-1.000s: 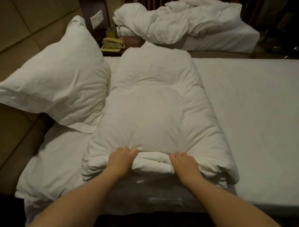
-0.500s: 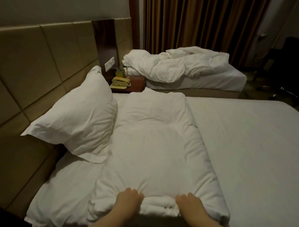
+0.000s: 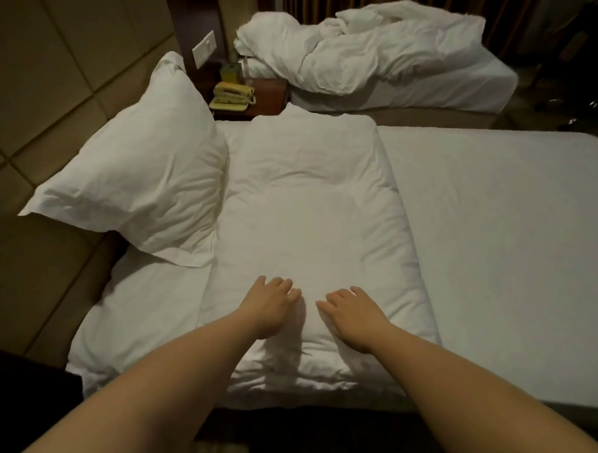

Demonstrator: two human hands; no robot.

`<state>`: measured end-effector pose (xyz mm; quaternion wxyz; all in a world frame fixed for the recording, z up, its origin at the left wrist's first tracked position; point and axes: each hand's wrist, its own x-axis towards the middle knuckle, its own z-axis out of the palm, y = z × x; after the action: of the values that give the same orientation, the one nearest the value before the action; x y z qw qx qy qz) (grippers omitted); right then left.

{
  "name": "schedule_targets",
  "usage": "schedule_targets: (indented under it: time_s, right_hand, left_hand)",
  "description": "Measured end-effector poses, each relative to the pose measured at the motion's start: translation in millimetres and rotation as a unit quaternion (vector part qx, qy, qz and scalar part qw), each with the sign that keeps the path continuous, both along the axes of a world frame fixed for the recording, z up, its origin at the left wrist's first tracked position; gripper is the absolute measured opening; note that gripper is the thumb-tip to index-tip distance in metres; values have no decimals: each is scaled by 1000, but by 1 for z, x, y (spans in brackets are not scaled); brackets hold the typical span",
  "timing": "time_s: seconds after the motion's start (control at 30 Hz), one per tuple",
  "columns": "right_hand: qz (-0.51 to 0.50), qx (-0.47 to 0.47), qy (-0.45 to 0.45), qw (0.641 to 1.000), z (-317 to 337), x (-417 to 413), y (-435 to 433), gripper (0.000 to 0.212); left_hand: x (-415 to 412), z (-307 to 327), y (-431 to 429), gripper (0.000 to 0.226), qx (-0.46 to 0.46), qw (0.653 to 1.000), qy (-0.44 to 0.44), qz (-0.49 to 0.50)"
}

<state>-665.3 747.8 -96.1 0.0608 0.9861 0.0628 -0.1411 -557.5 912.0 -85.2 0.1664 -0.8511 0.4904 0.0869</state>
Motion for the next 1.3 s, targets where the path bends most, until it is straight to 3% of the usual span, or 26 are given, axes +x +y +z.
schedule_targets:
  time_s: [0.13,0.23,0.37,0.5,0.7,0.77,0.93,1.1,1.2,1.3]
  right_hand:
    - [-14,55,-37,998,17,39,-19,62]
    - [-14,44,-61,997,17,81,-46,51]
    - [-24,30,-45,998,7,149,-82,53]
    - [-37,36,-52,997,-14,235,-109,59]
    - [0,45,24,999,-72,335,-138,85]
    - [7,68,33,997,-96,345,-146,89]
    - [-1,102,-17,995,-160,358,-152,68]
    - [16,112,-85,990,-221,364,-155,65]
    - [26,96,-100,990,-228,365,-156,64]
    - [0,80,-77,994,-211,357,-153,68]
  left_hand:
    - [36,15,-21,56,-35,998,22,-54]
    - [82,14,-40,59,-56,996,26,-71]
    - [161,-1,-69,62,-38,988,28,-146]
    - [254,-27,-99,62,-33,976,39,-211]
    - [335,-105,-139,55,-142,937,120,-297]
    - [347,-134,-145,52,-184,930,113,-298]
    - [359,-201,-146,48,-236,926,111,-272]
    - [363,-259,-147,41,-292,913,134,-253]
    - [360,-261,-150,39,-283,918,122,-250]
    - [347,-239,-142,47,-236,947,110,-190]
